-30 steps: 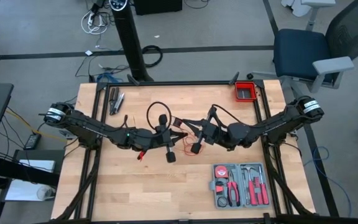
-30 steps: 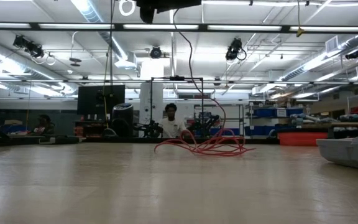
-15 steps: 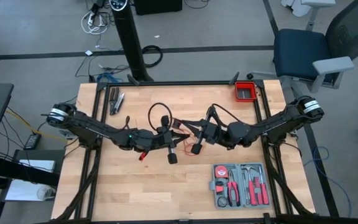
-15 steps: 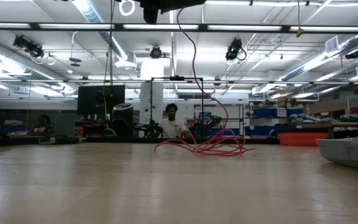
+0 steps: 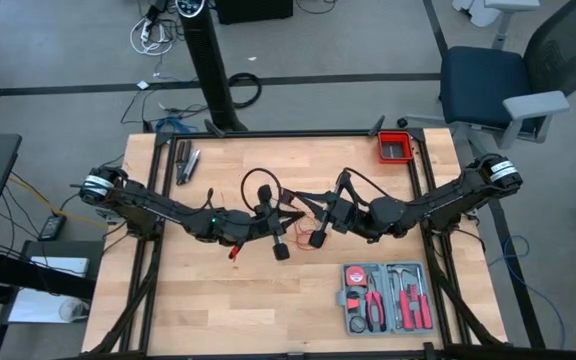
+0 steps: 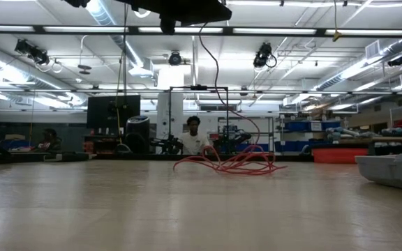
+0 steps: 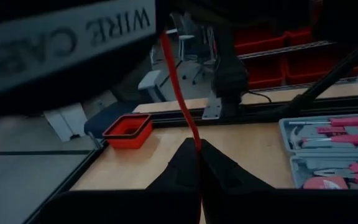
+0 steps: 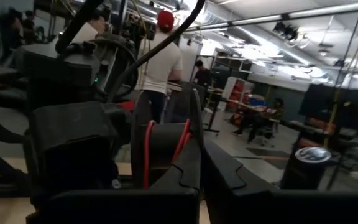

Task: Coil cords
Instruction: Coil the wire

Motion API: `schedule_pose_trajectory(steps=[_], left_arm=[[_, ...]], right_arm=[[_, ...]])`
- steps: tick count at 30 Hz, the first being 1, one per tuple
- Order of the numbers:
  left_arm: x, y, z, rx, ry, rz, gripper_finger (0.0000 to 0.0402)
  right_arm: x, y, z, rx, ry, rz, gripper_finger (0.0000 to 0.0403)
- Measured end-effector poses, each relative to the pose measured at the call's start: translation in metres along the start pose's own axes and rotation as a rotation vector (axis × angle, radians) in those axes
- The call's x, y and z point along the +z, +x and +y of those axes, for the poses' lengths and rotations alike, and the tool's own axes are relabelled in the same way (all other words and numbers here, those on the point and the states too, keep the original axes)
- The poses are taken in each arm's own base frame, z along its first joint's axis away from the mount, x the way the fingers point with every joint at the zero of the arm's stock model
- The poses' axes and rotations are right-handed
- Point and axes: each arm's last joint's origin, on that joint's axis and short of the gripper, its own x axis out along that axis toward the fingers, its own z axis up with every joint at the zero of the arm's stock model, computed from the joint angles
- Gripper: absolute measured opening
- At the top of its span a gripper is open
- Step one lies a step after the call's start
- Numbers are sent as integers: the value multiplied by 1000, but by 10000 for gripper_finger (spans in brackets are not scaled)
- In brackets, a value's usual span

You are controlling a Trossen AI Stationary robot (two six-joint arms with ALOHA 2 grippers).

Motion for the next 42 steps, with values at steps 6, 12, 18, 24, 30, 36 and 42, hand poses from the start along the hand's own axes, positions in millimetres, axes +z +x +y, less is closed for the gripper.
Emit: schedule_pose_trajectory(steps=[6,12,18,24,30,36,42], left_arm=[[0,-5,6,89,28,67,3],[8,-15,13,122,53,84,3],[12,-19,14,116,77,79,3],[19,-18,14,113,102,74,4],[30,-19,11,101,136,54,4],[32,-20,9,96,151,81,10],[28,-20,10,124,154,120,62]], right_arm=[[8,-10,-1,0,-85,29,1],[14,-19,-8,45,-116,81,1],[16,-26,-14,97,-159,128,1],[11,-32,-17,141,-216,209,1],[5,-33,-16,184,-264,247,1],[1,-33,-17,158,-323,280,1],[1,-33,-17,156,-325,280,1]])
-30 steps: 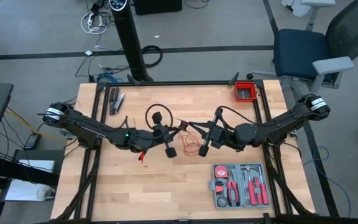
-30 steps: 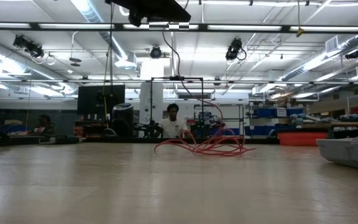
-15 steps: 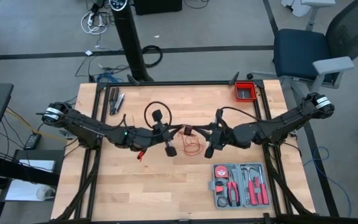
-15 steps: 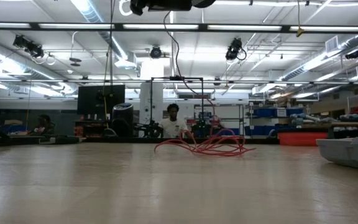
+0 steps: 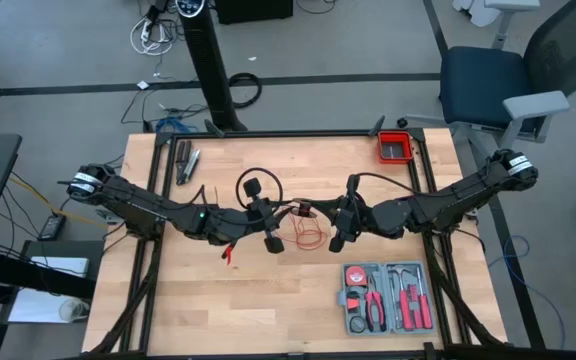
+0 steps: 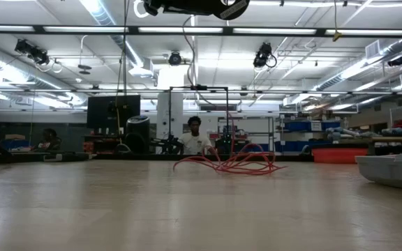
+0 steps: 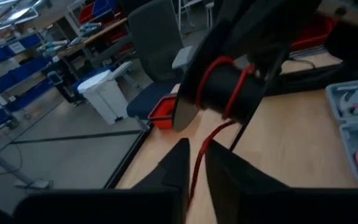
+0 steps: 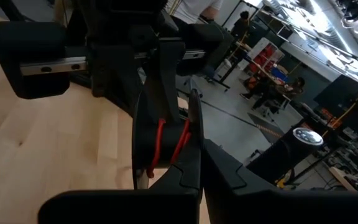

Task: Coil cords
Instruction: Coil the wire

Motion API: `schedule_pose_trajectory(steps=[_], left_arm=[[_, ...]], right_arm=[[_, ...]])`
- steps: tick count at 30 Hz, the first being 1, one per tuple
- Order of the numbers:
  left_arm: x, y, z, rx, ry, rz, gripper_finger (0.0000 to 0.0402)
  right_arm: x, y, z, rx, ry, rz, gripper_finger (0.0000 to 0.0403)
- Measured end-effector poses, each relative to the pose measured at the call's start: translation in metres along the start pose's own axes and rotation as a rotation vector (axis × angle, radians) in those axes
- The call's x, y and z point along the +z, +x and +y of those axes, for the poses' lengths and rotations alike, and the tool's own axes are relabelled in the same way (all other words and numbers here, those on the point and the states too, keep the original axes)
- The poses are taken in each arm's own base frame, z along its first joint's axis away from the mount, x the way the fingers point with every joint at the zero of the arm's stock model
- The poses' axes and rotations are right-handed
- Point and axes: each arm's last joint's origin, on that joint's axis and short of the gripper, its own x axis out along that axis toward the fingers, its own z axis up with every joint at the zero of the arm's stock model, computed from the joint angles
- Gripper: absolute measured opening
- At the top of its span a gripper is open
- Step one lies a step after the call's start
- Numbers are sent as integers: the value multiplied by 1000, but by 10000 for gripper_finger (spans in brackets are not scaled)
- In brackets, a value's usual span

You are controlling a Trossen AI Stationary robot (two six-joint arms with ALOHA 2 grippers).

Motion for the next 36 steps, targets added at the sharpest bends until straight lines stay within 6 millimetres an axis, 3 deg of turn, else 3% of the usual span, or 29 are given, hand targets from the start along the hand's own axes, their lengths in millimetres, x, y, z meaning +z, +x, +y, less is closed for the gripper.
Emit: schedule_pose_trajectory(steps=[5,17,27,36], left_arm=[[-1,0,0,0,6,7,88],[-10,-1,0,41,52,90,90],[-12,15,-7,-306,-139,20,90],[-28,39,-30,-357,-178,-21,90]], right_arm=[[0,0,0,-2,-12,-4,1],[9,-12,-13,-14,63,-58,1],[15,-19,-16,70,84,-136,1],[19,-17,-19,46,114,-181,1]])
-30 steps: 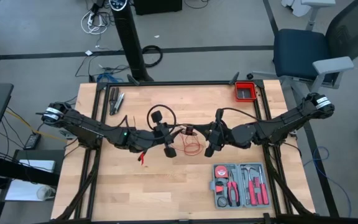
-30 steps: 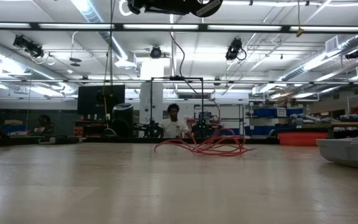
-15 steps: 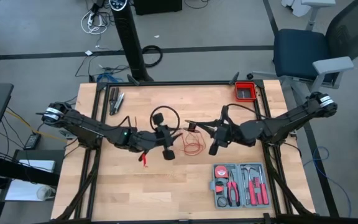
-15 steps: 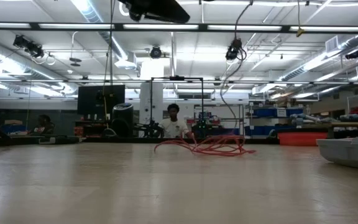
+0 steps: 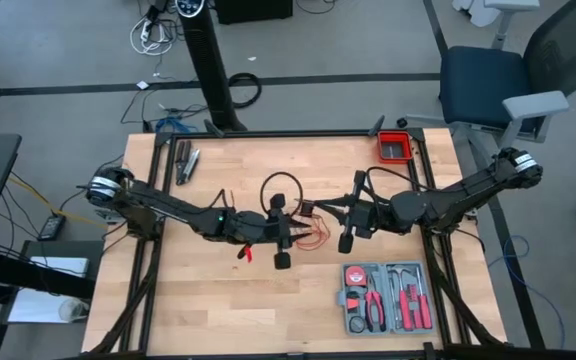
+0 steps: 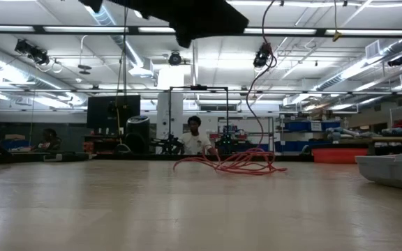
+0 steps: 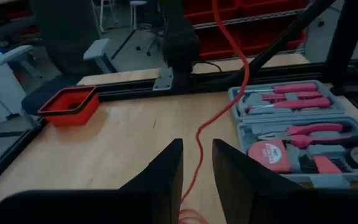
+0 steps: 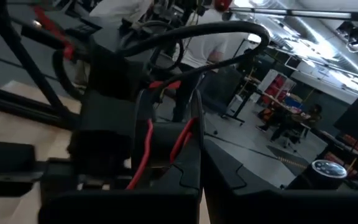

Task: Coil cords
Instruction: Coil the wire

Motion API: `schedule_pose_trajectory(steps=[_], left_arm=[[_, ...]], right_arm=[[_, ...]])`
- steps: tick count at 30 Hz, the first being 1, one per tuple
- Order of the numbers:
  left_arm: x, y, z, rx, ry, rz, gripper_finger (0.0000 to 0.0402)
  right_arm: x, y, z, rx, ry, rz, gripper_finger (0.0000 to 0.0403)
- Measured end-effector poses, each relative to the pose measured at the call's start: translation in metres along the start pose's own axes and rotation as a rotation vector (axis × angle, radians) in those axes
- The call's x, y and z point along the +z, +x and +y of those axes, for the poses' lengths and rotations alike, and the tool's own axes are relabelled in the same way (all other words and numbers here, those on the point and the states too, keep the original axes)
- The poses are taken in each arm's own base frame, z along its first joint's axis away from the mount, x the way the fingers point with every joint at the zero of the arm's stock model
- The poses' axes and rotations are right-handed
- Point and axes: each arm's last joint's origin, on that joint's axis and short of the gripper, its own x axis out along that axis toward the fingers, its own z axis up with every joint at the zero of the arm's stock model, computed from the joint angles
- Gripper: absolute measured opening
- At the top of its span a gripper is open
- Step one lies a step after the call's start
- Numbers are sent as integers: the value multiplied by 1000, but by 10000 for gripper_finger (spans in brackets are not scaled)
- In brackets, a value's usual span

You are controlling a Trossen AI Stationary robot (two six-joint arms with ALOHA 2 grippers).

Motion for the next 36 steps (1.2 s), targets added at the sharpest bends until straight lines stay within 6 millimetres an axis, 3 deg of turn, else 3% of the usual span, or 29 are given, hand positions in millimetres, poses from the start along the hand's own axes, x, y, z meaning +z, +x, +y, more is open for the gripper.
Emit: schedule_pose_trajectory(steps=[12,20,26,33,36], left_arm=[[-23,28,2,4,-22,-34,90],[-19,28,4,19,-29,-75,91],[-21,29,2,-93,28,-66,90],[-17,29,4,-42,19,-99,88],[-17,29,5,-12,-4,-104,67]], right_arm=[[-1,2,-1,13,-3,-2,1],[-2,2,-1,14,7,0,1],[-2,2,-1,16,6,1,1],[-1,1,-1,16,26,-1,1],[-1,1,-1,13,31,-6,1]])
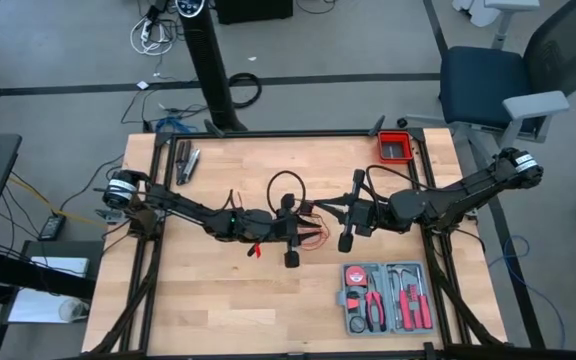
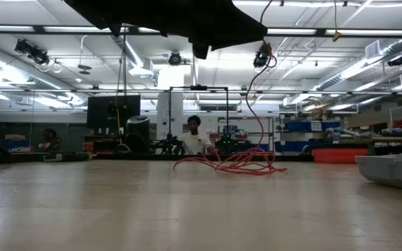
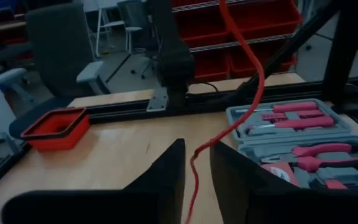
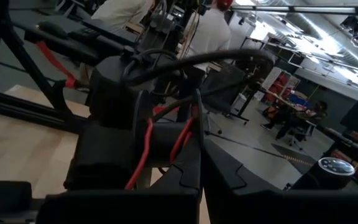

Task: Coil cords
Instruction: Coil the wire

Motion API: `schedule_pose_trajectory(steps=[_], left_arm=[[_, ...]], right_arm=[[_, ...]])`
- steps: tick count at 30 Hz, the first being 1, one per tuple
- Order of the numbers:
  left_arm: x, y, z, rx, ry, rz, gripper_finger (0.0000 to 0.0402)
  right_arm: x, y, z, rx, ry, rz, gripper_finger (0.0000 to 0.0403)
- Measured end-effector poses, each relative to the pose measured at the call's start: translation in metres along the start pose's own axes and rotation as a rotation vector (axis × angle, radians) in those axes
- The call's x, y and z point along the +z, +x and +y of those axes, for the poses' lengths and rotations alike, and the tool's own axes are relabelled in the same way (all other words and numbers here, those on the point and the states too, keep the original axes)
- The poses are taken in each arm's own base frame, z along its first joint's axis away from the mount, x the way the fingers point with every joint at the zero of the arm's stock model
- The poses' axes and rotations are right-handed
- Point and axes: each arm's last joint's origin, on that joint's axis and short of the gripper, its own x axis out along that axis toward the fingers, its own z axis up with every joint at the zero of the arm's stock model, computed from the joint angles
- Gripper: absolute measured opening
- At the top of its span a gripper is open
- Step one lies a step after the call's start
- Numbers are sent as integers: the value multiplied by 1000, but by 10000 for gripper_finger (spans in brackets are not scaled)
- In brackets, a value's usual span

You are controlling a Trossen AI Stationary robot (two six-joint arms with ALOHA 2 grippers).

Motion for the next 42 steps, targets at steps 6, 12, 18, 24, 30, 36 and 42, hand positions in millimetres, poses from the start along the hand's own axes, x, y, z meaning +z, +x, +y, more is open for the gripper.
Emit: schedule_pose_trajectory(steps=[6,12,18,24,30,36,42], left_arm=[[-2,2,-1,-10,-13,-14,5],[-3,2,0,35,-4,4,1],[-7,2,4,161,8,49,1],[-8,1,8,306,73,71,0],[-5,-7,12,371,176,152,0],[15,-26,21,411,186,188,0],[34,-45,27,411,144,188,0]], right_arm=[[0,0,0,-1,2,-1,1],[0,0,0,-2,-2,0,1],[1,-2,3,6,-16,-4,1],[2,-5,7,4,-29,9,1],[2,-18,10,-42,-110,95,1],[-3,-32,3,11,-149,163,1],[-9,-40,0,120,-179,202,1]])
